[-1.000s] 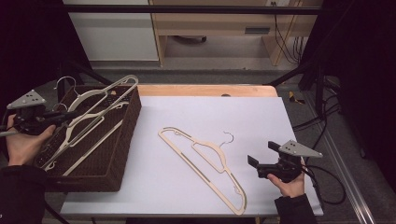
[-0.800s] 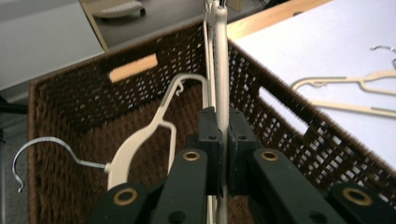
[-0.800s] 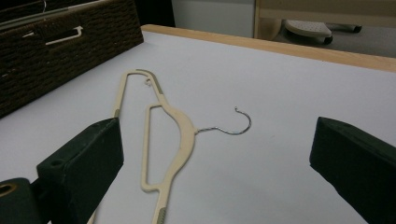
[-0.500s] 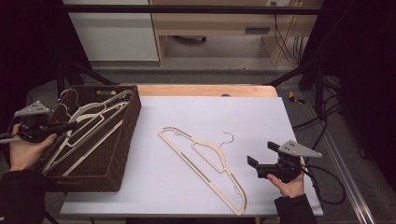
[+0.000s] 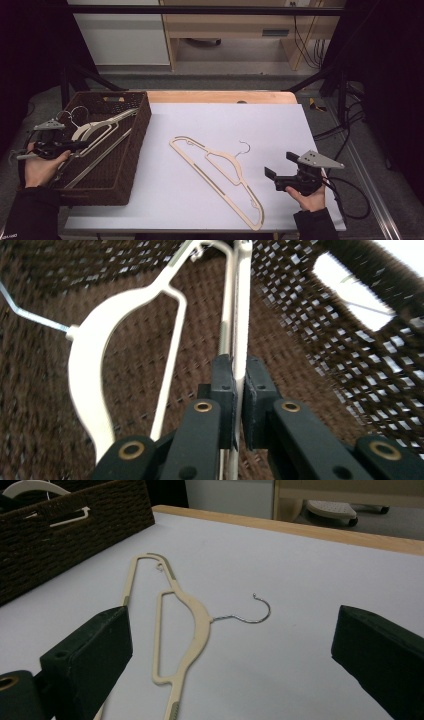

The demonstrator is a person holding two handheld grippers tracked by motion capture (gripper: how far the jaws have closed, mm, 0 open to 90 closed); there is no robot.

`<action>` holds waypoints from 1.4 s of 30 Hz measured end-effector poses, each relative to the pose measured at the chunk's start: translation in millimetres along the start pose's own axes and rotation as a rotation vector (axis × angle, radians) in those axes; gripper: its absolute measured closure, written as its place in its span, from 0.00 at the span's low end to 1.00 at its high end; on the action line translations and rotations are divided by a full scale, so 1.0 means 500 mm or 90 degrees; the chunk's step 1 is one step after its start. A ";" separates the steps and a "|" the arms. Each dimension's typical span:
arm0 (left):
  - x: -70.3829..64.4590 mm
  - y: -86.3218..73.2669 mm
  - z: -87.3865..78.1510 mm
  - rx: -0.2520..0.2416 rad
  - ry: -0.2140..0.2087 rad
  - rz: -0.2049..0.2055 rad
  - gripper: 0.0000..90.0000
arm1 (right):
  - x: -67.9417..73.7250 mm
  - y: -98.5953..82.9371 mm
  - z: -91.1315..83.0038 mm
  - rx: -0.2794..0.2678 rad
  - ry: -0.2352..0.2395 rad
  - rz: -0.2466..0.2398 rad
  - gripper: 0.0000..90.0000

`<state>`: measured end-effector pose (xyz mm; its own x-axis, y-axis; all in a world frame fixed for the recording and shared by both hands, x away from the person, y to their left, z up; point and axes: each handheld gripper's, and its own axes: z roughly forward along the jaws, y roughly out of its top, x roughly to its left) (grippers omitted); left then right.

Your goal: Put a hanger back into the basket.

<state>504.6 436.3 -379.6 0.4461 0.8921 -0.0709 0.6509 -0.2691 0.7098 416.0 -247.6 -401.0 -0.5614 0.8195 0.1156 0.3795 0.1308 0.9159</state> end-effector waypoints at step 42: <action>-0.079 0.042 -0.057 -0.133 0.075 -0.027 0.20 | 0.001 0.001 -0.006 -0.017 0.002 0.009 0.06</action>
<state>483.3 405.5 -341.9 0.3382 0.9406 -0.0302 0.5209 -0.1603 0.8385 413.7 -248.9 -399.2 -0.5586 0.8191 0.1306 0.3682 0.1038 0.9239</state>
